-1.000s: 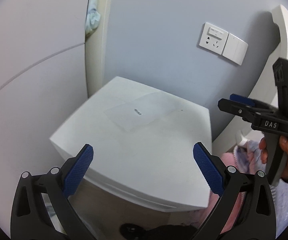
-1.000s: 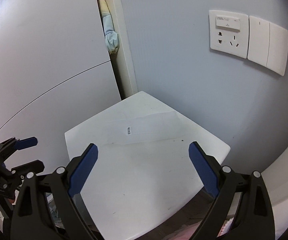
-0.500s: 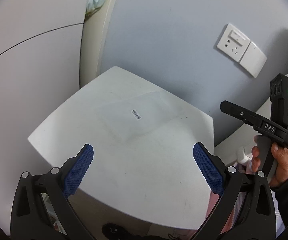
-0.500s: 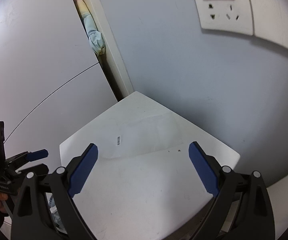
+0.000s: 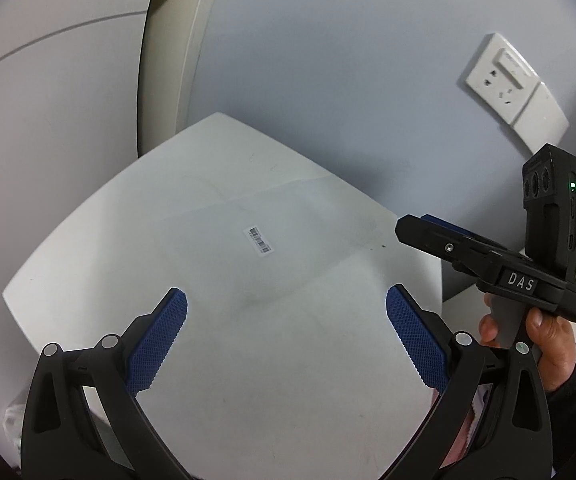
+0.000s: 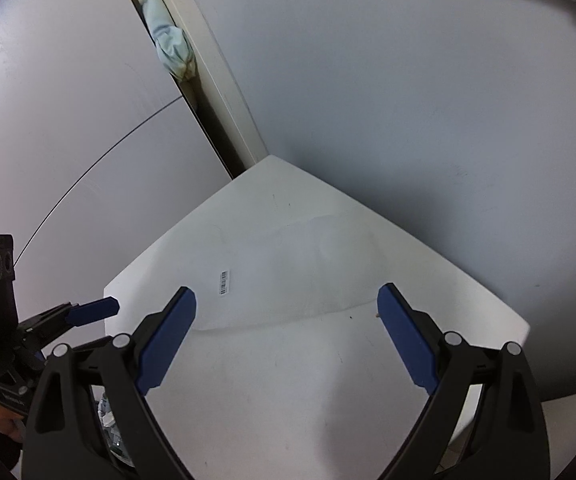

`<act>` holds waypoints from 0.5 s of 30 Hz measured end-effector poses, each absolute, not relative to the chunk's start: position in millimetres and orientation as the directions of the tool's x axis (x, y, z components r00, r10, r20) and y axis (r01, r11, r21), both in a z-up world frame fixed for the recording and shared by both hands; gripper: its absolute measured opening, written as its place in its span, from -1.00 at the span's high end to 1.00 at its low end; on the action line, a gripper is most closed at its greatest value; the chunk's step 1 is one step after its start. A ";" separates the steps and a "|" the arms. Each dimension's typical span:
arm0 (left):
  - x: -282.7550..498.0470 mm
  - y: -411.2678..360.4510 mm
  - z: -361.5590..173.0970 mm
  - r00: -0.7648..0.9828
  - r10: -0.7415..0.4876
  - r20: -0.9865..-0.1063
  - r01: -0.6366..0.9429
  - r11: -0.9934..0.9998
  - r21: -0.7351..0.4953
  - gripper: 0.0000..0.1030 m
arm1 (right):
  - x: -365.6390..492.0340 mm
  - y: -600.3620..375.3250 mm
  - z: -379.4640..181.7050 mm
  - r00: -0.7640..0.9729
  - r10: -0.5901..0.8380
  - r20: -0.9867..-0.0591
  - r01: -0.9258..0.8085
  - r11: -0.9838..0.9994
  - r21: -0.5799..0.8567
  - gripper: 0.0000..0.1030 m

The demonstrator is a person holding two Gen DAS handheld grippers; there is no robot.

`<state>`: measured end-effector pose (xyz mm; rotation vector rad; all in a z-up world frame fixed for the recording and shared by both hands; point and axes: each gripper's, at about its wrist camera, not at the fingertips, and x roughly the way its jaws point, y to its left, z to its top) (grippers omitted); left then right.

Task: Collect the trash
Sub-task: 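Move both open tools up from the bin over the white cabinet top, then lower the open right tool onto the translucent barcode-labeled plastic sheet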

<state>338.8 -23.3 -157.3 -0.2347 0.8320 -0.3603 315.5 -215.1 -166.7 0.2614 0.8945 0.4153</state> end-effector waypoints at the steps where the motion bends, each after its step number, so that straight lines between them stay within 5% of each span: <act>1: 341.0 -22.7 -159.4 0.617 -0.399 -0.678 0.215 0.915 -0.342 -0.88 | 319.2 -215.0 -169.3 0.547 0.458 -0.701 -0.239 0.888 0.393 -0.73; 15: 372.5 -17.5 -186.7 0.582 -0.393 -0.712 0.155 0.913 -0.378 -0.88 | 358.9 -210.8 -198.3 0.475 0.457 -0.752 -0.258 0.889 0.378 -0.73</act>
